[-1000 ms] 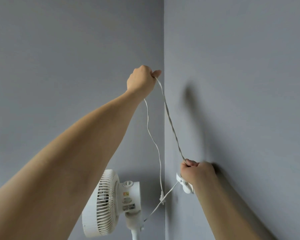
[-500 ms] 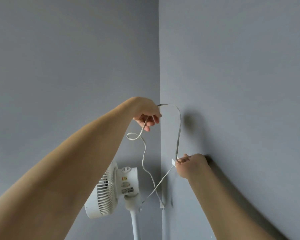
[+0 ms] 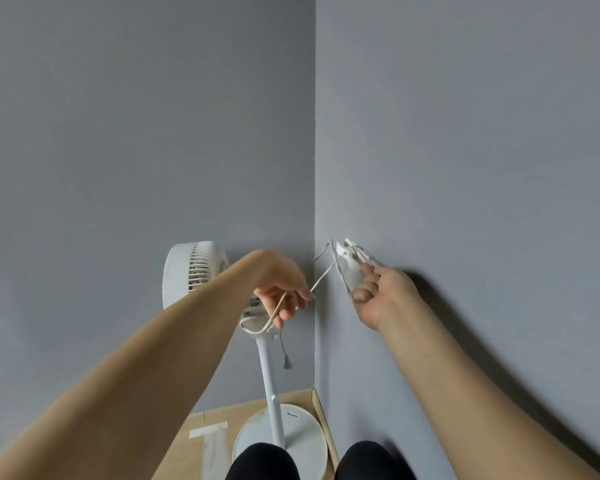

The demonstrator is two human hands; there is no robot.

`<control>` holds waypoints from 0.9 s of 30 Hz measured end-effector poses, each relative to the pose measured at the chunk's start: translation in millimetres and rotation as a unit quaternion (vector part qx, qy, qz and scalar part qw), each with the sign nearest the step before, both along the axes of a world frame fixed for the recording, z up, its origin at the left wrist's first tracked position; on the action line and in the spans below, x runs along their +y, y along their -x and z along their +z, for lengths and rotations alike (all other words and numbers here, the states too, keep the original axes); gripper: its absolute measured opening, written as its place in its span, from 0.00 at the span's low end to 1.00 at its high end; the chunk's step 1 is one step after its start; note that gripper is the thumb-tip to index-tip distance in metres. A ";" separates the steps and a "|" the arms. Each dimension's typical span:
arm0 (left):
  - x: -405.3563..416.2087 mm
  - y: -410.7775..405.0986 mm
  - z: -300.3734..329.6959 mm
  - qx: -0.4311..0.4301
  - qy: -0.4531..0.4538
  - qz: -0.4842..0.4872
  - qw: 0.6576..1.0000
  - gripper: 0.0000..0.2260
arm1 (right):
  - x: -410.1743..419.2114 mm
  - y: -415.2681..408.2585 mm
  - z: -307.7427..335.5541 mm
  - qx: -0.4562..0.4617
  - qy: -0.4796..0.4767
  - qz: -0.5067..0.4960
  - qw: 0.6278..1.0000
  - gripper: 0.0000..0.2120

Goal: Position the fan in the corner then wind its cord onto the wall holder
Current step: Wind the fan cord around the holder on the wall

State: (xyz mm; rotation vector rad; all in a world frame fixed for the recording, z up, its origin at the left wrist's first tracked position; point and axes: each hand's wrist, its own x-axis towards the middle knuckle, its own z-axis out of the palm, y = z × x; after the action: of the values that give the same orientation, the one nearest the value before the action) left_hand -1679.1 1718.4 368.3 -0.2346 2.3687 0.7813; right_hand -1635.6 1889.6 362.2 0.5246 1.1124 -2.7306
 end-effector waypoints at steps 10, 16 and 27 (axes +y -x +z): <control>11.6 0.0 -64.3 -0.039 -0.002 -0.020 0.999 0.15 | 3.7 4.6 -44.8 -0.004 -0.115 -0.033 0.993 0.12; -15.8 6.5 -66.4 0.084 0.390 -0.069 0.914 0.17 | -5.3 6.9 -51.4 -0.020 -0.079 -0.087 0.993 0.11; -32.6 -6.5 -58.3 0.239 0.321 0.108 0.910 0.16 | -11.8 6.6 -55.5 -0.059 -0.096 -0.091 0.989 0.16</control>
State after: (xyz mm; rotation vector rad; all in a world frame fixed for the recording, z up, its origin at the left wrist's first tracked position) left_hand -1672.6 1685.8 310.0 -0.6478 3.0534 0.1122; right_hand -1642.2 1877.8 306.7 0.8437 1.3674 -2.7122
